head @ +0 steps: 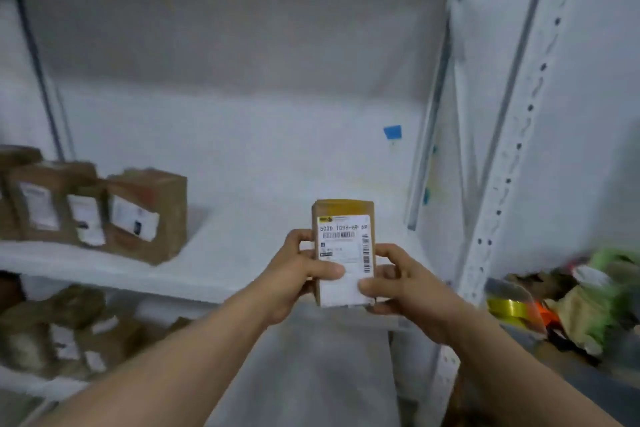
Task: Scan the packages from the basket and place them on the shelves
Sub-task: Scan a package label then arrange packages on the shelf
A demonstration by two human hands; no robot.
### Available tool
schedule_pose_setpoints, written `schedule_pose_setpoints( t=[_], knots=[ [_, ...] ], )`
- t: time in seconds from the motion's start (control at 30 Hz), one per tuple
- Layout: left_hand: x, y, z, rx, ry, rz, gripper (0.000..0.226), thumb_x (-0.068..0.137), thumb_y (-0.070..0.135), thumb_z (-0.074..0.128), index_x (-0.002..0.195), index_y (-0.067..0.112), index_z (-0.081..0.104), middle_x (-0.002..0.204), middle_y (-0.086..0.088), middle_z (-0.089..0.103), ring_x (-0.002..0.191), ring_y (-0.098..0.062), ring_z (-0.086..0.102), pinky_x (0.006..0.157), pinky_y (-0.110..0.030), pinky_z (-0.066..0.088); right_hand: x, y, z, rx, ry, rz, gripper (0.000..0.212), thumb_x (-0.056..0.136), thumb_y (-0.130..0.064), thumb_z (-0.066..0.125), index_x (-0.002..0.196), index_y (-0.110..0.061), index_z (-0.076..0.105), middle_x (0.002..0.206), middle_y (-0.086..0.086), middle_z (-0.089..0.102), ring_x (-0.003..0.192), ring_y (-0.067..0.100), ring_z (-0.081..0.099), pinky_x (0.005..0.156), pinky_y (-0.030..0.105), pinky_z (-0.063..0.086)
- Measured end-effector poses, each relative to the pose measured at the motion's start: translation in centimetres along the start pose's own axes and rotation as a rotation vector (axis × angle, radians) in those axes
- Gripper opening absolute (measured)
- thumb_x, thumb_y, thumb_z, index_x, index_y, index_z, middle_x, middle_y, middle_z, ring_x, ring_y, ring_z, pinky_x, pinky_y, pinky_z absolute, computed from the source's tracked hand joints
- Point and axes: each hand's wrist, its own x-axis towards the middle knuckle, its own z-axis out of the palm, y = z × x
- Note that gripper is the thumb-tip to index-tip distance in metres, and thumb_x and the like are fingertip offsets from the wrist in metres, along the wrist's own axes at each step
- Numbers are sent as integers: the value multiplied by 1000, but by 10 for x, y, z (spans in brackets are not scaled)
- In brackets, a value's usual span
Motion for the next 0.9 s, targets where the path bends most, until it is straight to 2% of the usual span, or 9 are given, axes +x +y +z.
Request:
schedule_pose_setpoints(
  t=[0.13, 0.27, 0.4, 0.5, 0.6, 0.73, 0.83, 0.9],
  knots=[
    [-35, 117, -95, 36, 79, 287, 72, 65, -1, 82, 126, 20, 49, 111, -10, 74, 98, -28, 74, 81, -43, 60, 26, -118, 94, -14, 20, -293, 49, 91, -10, 72, 130, -35, 55, 111, -3, 76, 101, 22, 74, 92, 47, 59],
    [-69, 225, -171, 63, 151, 543, 59, 79, 0, 78, 129, 22, 54, 108, -2, 76, 98, -24, 74, 90, -49, 59, 41, -234, 175, -16, 56, -555, 48, 93, -13, 70, 131, -37, 55, 108, -4, 76, 94, 22, 75, 84, 43, 62],
    [-92, 313, -227, 79, 199, 719, 61, 84, 6, 76, 137, 23, 49, 110, 1, 76, 98, -20, 74, 86, -43, 60, 56, -328, 238, 13, 80, -737, 46, 94, -15, 69, 133, -33, 52, 105, -4, 77, 90, 23, 75, 78, 38, 60],
    [-97, 360, -263, 101, 337, 817, 63, 84, 13, 79, 134, 22, 41, 118, -4, 69, 102, -19, 70, 84, -39, 58, 70, -384, 274, 27, 116, -827, 47, 93, -13, 70, 134, -29, 52, 101, -1, 77, 88, 26, 75, 75, 37, 61],
    [-95, 398, -297, 171, 385, 887, 46, 88, 12, 75, 123, 19, 47, 118, -3, 69, 107, -17, 67, 93, -41, 56, 85, -432, 303, -52, 176, -925, 46, 93, -15, 69, 133, -28, 52, 100, -4, 77, 86, 21, 75, 76, 37, 63],
    [-87, 442, -333, 310, 437, 964, 51, 88, 6, 69, 133, 22, 52, 124, 5, 68, 114, -18, 65, 101, -44, 53, 114, -490, 328, -263, 333, -1095, 53, 89, -26, 65, 139, -33, 50, 118, -8, 72, 100, 14, 70, 86, 40, 61],
    [-83, 472, -349, 449, 451, 1004, 51, 92, -1, 60, 137, 23, 55, 126, 6, 68, 116, -16, 63, 101, -38, 51, 137, -527, 341, -361, 458, -1198, 48, 94, -25, 58, 141, -31, 51, 126, -7, 68, 109, 14, 66, 94, 40, 58],
    [-76, 494, -356, 533, 474, 1029, 54, 92, -5, 57, 139, 22, 52, 124, 4, 68, 116, -18, 62, 101, -39, 52, 153, -549, 347, -378, 522, -1237, 44, 97, -25, 55, 140, -29, 51, 127, -5, 68, 111, 17, 65, 95, 40, 57]
  ],
)
